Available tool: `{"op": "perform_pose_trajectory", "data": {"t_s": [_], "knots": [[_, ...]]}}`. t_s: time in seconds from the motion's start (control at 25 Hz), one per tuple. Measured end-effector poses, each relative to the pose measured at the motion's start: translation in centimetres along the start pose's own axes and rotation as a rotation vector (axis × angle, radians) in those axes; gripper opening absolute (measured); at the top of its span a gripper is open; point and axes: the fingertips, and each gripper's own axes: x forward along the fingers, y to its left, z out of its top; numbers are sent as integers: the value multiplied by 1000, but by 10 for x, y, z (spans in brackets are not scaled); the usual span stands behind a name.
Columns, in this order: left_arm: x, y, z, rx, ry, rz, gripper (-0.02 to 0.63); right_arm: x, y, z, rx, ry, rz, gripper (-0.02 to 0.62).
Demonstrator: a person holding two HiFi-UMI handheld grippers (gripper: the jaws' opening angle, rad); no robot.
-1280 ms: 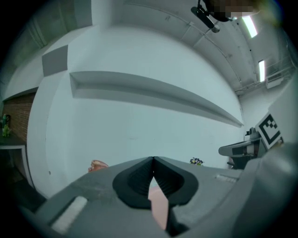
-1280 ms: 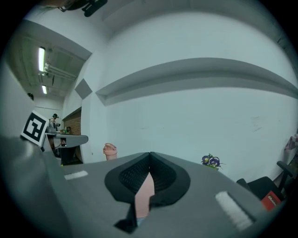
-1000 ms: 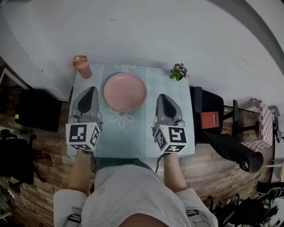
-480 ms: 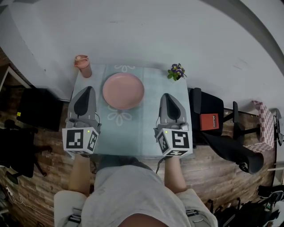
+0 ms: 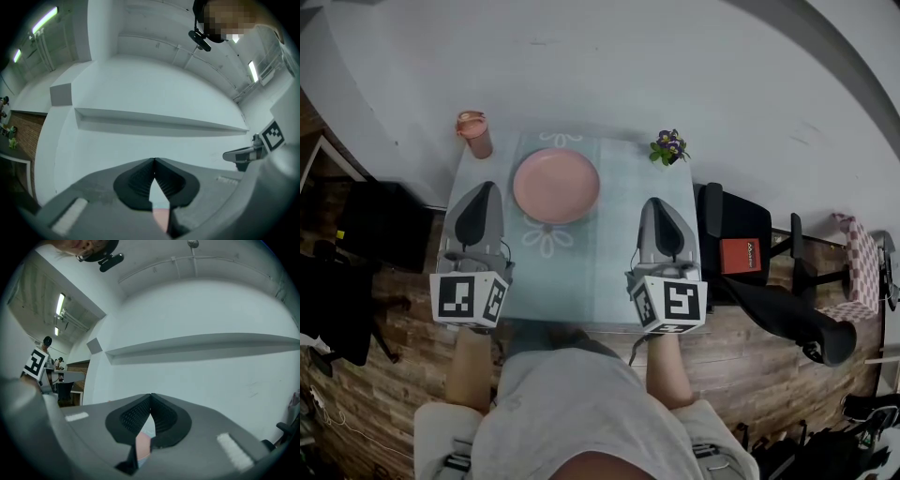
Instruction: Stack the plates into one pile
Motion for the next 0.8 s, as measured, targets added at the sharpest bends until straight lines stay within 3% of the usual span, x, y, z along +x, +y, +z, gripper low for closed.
{"op": "perform_pose_trajectory", "data": {"t_s": [0.8], "knots": [[-9,-29,-3,1,23,-23,6,-21,-10,-2,-5,11,4,0]]}}
